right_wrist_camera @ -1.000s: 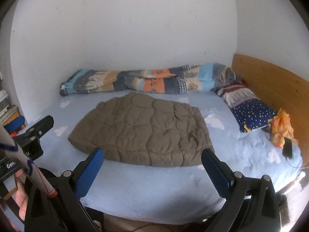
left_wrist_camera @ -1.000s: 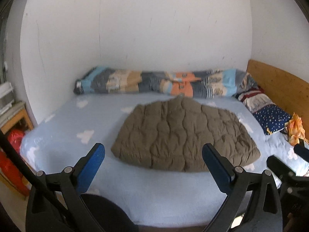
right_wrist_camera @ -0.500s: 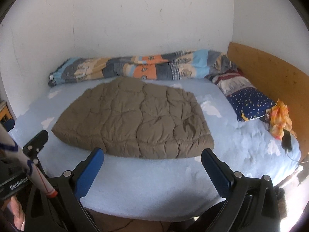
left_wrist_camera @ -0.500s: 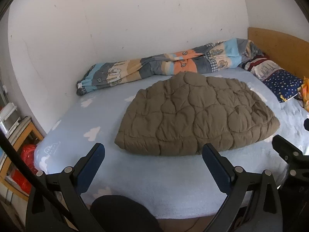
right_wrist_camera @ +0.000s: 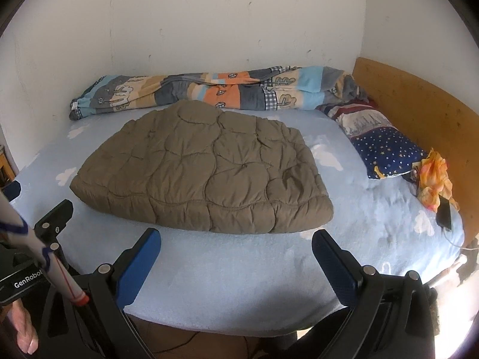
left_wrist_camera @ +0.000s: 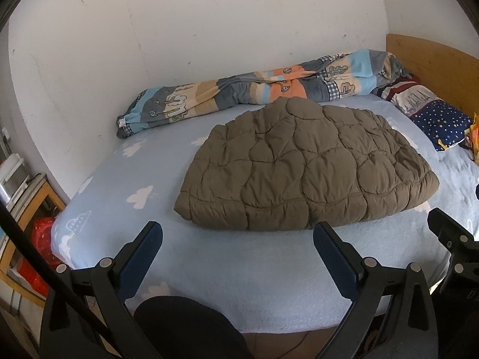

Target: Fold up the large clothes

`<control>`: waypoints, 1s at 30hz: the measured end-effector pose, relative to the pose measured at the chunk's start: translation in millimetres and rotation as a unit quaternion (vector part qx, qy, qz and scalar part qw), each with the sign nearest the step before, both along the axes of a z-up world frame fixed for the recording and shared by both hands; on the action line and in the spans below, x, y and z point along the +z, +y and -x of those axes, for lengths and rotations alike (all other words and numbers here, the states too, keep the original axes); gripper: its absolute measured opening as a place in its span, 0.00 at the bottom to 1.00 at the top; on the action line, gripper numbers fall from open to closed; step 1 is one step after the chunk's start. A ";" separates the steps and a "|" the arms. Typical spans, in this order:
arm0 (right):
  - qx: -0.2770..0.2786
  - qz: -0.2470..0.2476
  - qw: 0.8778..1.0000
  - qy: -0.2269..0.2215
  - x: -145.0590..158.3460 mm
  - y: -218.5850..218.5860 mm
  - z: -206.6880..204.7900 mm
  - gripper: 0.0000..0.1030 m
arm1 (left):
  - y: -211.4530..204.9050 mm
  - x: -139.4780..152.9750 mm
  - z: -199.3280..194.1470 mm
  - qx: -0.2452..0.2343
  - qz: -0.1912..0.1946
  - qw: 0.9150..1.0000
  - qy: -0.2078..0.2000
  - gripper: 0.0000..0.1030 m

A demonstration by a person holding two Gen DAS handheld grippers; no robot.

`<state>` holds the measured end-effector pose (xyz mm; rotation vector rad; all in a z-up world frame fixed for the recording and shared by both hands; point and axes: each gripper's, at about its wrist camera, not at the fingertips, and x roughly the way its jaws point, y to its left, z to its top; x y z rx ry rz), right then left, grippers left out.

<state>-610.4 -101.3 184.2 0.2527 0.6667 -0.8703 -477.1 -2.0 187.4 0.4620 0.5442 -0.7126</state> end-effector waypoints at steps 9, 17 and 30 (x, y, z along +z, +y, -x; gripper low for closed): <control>-0.001 -0.002 1.000 0.003 -2.0 1.3 -0.4 0.99 | -0.4 -2.0 -0.2 -0.003 -0.005 1.000 0.005 0.97; -0.001 -0.004 1.000 0.003 -3.7 1.4 -0.2 0.99 | -0.6 -3.4 -1.5 -0.004 -0.009 1.000 0.006 0.97; -0.001 -0.005 1.000 0.005 -7.6 -0.3 2.6 0.99 | -1.8 -5.4 0.1 -0.006 -0.012 1.000 0.004 0.97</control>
